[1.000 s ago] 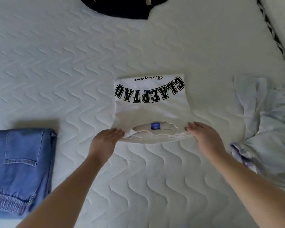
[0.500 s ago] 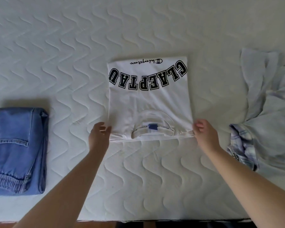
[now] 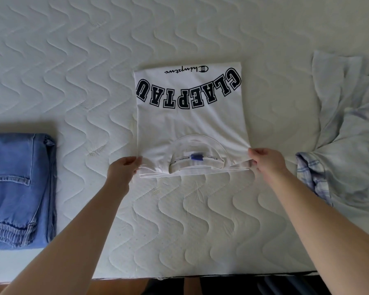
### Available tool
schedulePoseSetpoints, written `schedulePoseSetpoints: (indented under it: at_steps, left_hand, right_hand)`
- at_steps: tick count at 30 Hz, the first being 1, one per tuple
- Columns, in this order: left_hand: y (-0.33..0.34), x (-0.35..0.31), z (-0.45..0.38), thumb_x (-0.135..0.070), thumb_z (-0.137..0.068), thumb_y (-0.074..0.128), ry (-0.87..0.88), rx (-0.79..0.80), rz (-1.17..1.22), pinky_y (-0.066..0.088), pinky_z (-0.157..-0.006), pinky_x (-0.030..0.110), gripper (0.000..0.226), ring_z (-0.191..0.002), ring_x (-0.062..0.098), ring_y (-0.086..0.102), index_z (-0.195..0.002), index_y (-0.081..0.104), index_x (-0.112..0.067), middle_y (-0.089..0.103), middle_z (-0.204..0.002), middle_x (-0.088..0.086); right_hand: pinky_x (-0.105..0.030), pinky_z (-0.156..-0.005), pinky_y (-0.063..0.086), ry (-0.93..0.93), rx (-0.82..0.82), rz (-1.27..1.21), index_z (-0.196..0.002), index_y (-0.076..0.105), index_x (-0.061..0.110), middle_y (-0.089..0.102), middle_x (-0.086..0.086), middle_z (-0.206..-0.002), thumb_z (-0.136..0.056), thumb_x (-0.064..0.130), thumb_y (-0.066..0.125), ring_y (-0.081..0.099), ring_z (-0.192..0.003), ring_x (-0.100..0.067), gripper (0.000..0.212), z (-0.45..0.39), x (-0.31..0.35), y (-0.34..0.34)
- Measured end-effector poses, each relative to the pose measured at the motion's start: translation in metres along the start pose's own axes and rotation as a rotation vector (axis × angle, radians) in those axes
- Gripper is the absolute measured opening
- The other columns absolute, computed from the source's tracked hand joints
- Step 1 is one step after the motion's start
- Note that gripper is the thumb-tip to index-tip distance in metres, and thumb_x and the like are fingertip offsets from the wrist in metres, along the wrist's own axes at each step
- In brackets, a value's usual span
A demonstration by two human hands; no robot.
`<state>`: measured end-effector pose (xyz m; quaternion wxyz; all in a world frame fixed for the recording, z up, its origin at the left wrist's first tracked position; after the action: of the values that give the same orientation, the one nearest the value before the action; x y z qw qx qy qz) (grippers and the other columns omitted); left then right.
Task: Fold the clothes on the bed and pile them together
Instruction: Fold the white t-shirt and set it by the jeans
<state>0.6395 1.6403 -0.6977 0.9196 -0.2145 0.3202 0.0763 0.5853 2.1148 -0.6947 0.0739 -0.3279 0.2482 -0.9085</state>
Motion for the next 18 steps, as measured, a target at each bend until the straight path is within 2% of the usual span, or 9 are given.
schedulePoseSetpoints:
  at_steps: [1, 3, 5, 7, 10, 13, 16, 17, 18]
  left_hand:
    - [0.001, 0.006, 0.002, -0.021, -0.082, 0.079, -0.028, 0.029, 0.032, 0.050, -0.073, 0.022, 0.030, -0.079, 0.016, 0.065, -0.105, 0.070, -0.006, 0.071, -0.086, 0.005]
    - [-0.003, 0.011, 0.002, -0.025, -0.082, 0.080, 0.007, 0.000, -0.105, 0.051, -0.074, 0.026, 0.027, -0.082, 0.019, 0.067, -0.101, 0.071, -0.009, 0.072, -0.085, 0.003]
    - [-0.008, 0.000, 0.003, -0.032, -0.082, 0.078, 0.139, -0.099, -0.380, 0.049, -0.070, 0.027, 0.021, -0.080, 0.018, 0.066, -0.094, 0.069, -0.018, 0.070, -0.081, -0.006]
    - [-0.003, -0.014, 0.004, -0.032, -0.085, 0.074, 0.244, -0.144, -0.516, 0.046, -0.072, 0.028, 0.025, -0.081, 0.016, 0.062, -0.103, 0.065, -0.017, 0.067, -0.087, -0.007]
    - [0.011, -0.017, -0.001, -0.042, -0.092, 0.060, 0.214, -0.058, -0.563, 0.050, -0.080, 0.035, 0.042, -0.093, 0.021, 0.061, -0.119, 0.062, -0.009, 0.064, -0.108, 0.004]
    - [0.022, -0.016, -0.001, -0.047, -0.089, 0.064, 0.204, 0.059, -0.666, 0.053, -0.089, 0.044, 0.052, -0.100, 0.029, 0.062, -0.123, 0.062, -0.007, 0.060, -0.116, 0.012]
    - [0.023, -0.021, 0.004, -0.039, -0.089, 0.068, 0.234, 0.079, -0.654, 0.050, -0.069, 0.029, 0.043, -0.088, 0.024, 0.061, -0.115, 0.061, -0.006, 0.063, -0.102, 0.006]
    - [0.023, -0.021, 0.006, -0.037, -0.090, 0.067, 0.218, 0.106, -0.578, 0.050, -0.070, 0.029, 0.038, -0.089, 0.023, 0.061, -0.113, 0.060, -0.008, 0.065, -0.099, 0.005]
    - [0.025, -0.018, 0.007, -0.035, -0.091, 0.066, 0.161, 0.158, -0.424, 0.054, -0.077, 0.034, 0.036, -0.093, 0.026, 0.063, -0.114, 0.059, -0.008, 0.066, -0.101, 0.007]
  right_hand:
    - [-0.017, -0.041, 0.035, 0.083, 0.059, -0.111, -0.097, 0.067, 0.010, 0.055, 0.004, -0.051, -0.090, 0.024, 0.068, 0.048, -0.040, -0.004, 0.015, 0.002, -0.009, 0.005]
    - [-0.016, -0.039, 0.035, 0.112, 0.091, -0.091, -0.097, 0.067, 0.007, 0.057, 0.005, -0.049, -0.089, 0.022, 0.069, 0.048, -0.038, -0.001, 0.017, 0.004, -0.019, 0.008]
    - [-0.022, -0.053, 0.041, -0.017, 0.030, 0.153, -0.092, 0.072, 0.005, 0.063, 0.000, -0.060, -0.086, 0.030, 0.071, 0.061, -0.056, -0.010, 0.025, 0.002, -0.013, 0.003]
    - [-0.026, -0.063, 0.037, -0.128, -0.051, 0.407, -0.090, 0.073, 0.009, 0.068, -0.003, -0.074, -0.083, 0.037, 0.069, 0.065, -0.078, -0.023, 0.029, 0.002, 0.001, -0.002]
    - [-0.025, -0.071, 0.035, -0.219, -0.042, 0.440, -0.103, 0.068, 0.007, 0.071, -0.006, -0.094, -0.085, 0.040, 0.068, 0.064, -0.094, -0.026, 0.037, 0.005, 0.015, 0.004]
    - [-0.027, -0.073, 0.039, -0.210, 0.059, 0.429, -0.112, 0.065, 0.006, 0.070, -0.007, -0.104, -0.086, 0.041, 0.070, 0.064, -0.097, -0.027, 0.044, 0.007, 0.019, 0.019]
    - [-0.031, -0.070, 0.044, -0.134, 0.112, 0.442, -0.104, 0.069, 0.003, 0.071, -0.013, -0.099, -0.087, 0.044, 0.067, 0.065, -0.090, -0.030, 0.044, 0.006, 0.018, 0.026]
    - [-0.033, -0.070, 0.045, -0.123, 0.105, 0.410, -0.101, 0.070, 0.003, 0.071, -0.014, -0.097, -0.088, 0.044, 0.066, 0.066, -0.087, -0.031, 0.043, 0.006, 0.019, 0.026]
    - [-0.034, -0.069, 0.047, -0.116, 0.095, 0.357, -0.098, 0.070, 0.002, 0.071, -0.016, -0.096, -0.088, 0.043, 0.066, 0.066, -0.086, -0.031, 0.042, 0.006, 0.020, 0.026]
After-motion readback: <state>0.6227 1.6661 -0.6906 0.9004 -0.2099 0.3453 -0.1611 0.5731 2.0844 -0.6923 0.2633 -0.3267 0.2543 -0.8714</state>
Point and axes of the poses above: each hand's wrist, its own z-axis away from the middle knuckle, its own y-axis out of the palm, x = y × z, the point moved 9 cm from there along -z, towards the middle knuckle
